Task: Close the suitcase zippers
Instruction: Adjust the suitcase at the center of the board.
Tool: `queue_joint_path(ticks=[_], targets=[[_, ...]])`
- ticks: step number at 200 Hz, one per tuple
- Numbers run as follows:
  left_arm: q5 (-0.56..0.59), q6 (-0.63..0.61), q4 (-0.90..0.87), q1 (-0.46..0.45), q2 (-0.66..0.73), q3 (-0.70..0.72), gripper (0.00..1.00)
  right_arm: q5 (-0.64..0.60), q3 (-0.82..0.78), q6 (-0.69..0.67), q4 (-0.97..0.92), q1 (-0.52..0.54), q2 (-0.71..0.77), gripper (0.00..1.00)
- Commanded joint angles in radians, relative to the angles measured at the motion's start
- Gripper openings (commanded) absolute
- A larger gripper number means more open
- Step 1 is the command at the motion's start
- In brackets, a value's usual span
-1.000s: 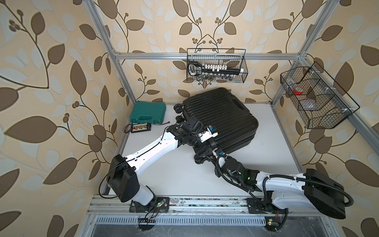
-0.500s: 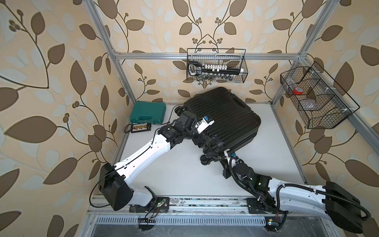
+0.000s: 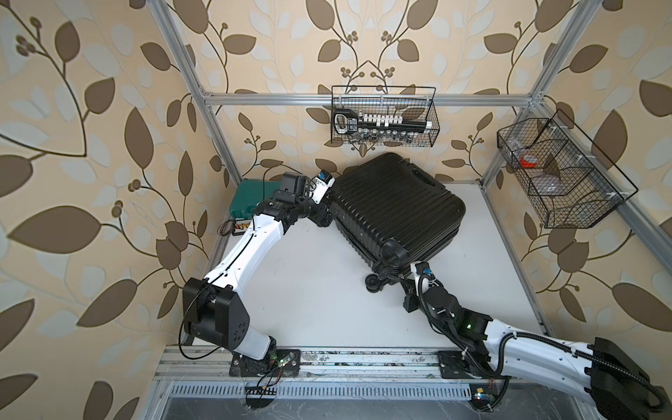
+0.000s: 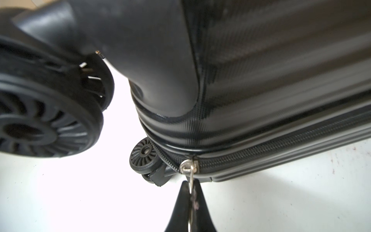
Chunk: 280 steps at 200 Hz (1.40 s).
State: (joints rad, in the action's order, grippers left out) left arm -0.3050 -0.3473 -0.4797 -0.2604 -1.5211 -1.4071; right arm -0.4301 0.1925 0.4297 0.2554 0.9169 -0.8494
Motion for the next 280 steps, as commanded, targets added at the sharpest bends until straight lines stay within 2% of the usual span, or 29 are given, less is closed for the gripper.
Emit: queue_joint_path(ticks=[1, 26, 65, 107, 163, 184, 213, 243, 280], targets=[[-0.029, -0.084, -0.005, 0.025, -0.039, -0.053, 0.95, -0.043, -0.007, 0.005, 0.005, -0.016, -0.003, 0.00], [0.005, -0.055, -0.002, 0.078, -0.111, -0.116, 0.95, -0.034, -0.005, -0.002, 0.013, -0.020, -0.008, 0.00], [0.021, -0.110, -0.027, 0.103, -0.215, -0.206, 0.95, -0.023, -0.004, -0.012, 0.012, -0.027, -0.005, 0.00], [-0.095, -0.177, -0.086, 0.126, -0.317, -0.294, 0.92, -0.019, -0.009, -0.011, 0.000, -0.031, 0.013, 0.00], [-0.195, -0.182, -0.109, 0.130, -0.405, -0.329, 0.78, -0.020, -0.014, -0.012, -0.017, -0.039, 0.031, 0.00], [-0.199, -0.182, -0.121, 0.129, -0.417, -0.334, 0.67, -0.021, -0.014, -0.014, -0.021, -0.042, 0.038, 0.00], [-0.162, -0.158, -0.142, 0.129, -0.416, -0.341, 0.46, -0.022, -0.015, -0.013, -0.021, -0.044, 0.040, 0.00], [-0.065, -0.061, -0.157, 0.128, -0.353, -0.303, 0.41, -0.027, -0.006, -0.027, -0.019, -0.046, 0.035, 0.00], [0.023, 0.091, -0.087, 0.125, -0.147, -0.077, 0.39, -0.030, 0.008, -0.054, 0.007, -0.048, 0.006, 0.00]])
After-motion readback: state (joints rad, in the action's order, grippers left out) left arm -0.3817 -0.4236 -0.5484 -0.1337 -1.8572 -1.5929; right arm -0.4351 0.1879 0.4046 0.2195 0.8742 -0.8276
